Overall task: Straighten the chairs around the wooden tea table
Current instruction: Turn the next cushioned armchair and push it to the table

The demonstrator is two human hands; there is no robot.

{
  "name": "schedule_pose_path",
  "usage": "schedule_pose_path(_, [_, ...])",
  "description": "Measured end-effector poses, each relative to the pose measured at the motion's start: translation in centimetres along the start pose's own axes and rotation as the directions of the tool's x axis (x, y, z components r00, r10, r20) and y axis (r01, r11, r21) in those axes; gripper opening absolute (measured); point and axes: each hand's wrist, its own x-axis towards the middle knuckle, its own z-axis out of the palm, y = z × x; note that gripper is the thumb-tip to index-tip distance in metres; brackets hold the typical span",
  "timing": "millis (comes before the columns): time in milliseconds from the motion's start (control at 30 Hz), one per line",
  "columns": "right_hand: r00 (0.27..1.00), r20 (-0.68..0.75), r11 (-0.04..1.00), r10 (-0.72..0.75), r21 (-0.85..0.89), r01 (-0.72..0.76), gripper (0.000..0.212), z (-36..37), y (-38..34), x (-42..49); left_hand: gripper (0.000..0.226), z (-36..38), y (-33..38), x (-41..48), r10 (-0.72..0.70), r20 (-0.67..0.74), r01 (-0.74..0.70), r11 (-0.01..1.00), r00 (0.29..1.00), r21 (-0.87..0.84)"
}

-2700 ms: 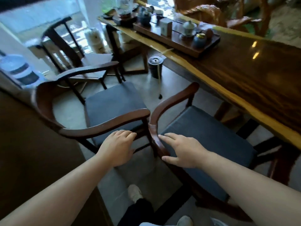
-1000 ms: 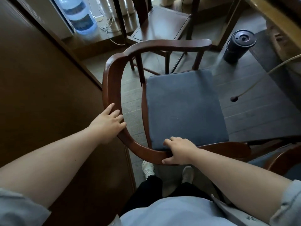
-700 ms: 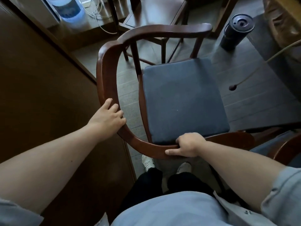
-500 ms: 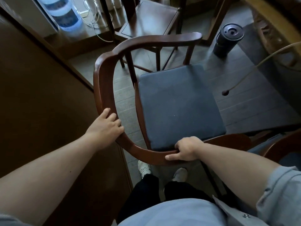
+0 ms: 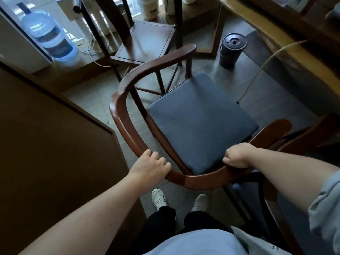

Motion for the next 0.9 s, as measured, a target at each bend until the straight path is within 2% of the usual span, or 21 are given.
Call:
schedule_pose_path(200, [0.999, -0.044, 0.992, -0.03, -0.127, 0.025, 0.046, 1.7, 4.2, -1.0, 0.019, -1.4, 0.9, 2.5, 0.122, -0.03, -0.123, 0.991, 0.992, -0.043])
schedule_pose_path(333, [0.996, -0.084, 0.988, -0.007, -0.157, -0.007, 0.051, 2.2, 4.4, -1.0, 0.035, -1.4, -2.9, 2.6, 0.211, -0.023, -0.211, 0.965, 0.977, -0.157])
schedule_pose_path(433, [0.983, -0.182, 0.993, 0.037, 0.119, -0.016, 0.043, 0.9, 2.5, -1.8, 0.042, -1.3, -7.4, 1.9, 0.271, -0.088, -0.284, 0.935, 0.958, -0.212])
schedule_pose_path(500, [0.953, -0.298, 0.949, 0.049, 0.313, 0.049, 0.039, -0.5, 0.3, -2.9, 0.042, -1.1, -10.5, 1.6, 0.29, -0.118, -0.308, 0.933, 0.95, -0.187])
schedule_pose_path(567, [0.917, -0.39, 0.895, 0.086, 0.434, 0.101, 0.044, -1.8, -2.8, -4.4, 0.037, -0.5, -13.4, 1.5, 0.31, -0.152, -0.33, 0.936, 0.938, -0.125])
schedule_pose_path(667, [0.886, -0.446, 0.856, 0.13, 0.501, 0.127, 0.067, -2.2, -7.7, -6.3, 0.034, 0.8, -16.4, 2.3, 0.385, -0.191, -0.404, 0.911, 0.903, -0.075])
schedule_pose_path(800, [0.92, -0.343, 0.835, 0.189, 0.549, 0.032, 0.108, -1.0, -13.5, -5.8, 0.031, 1.8, -18.9, 4.6, 0.523, -0.138, -0.532, 0.845, 0.841, -0.044])
schedule_pose_path(833, [0.916, -0.341, 0.825, 0.209, 0.565, 0.022, 0.11, -0.3, -14.5, -5.4, 0.031, 1.8, -19.2, 5.0, 0.545, -0.141, -0.554, 0.832, 0.827, -0.036])
schedule_pose_path(900, [0.874, -0.419, 0.822, 0.248, 0.567, 0.039, 0.094, 1.4, -16.4, -3.9, 0.033, 2.2, -19.8, 5.5, 0.589, -0.145, -0.598, 0.801, 0.795, -0.024])
